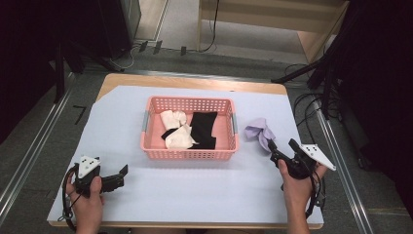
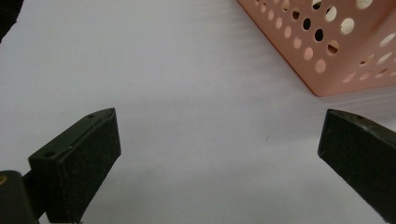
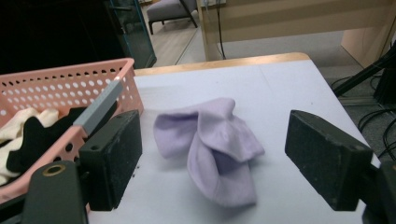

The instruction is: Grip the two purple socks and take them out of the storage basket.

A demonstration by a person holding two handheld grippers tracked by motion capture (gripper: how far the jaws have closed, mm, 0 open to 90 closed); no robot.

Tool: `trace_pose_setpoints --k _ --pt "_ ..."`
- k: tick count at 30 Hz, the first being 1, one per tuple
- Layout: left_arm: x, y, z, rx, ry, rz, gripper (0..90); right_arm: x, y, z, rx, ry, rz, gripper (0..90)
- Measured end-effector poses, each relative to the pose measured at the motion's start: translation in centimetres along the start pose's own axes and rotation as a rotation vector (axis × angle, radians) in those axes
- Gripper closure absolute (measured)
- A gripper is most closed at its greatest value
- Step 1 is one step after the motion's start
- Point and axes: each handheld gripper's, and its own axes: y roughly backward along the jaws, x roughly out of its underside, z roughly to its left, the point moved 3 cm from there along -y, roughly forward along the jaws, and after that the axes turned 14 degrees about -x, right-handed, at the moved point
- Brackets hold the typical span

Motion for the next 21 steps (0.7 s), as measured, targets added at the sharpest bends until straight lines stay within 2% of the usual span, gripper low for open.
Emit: trace_pose_setpoints --k 6,12,21 --pt "0.0 0.0 0.0 0.001 -0.003 0.003 0.1 1.4 1.3 -0.7 0.013 0.023 0.033 17.7" --pt "0.0 0.0 0.0 -0.001 -0.006 0.005 0.1 2.6 3.0 -1.7 0.014 0.011 0.039 18.1" --pt "0.0 0.0 0.0 -0.002 -0.008 0.004 0.1 4.6 5.5 -3.5 0.051 -0.032 0.051 18.6"
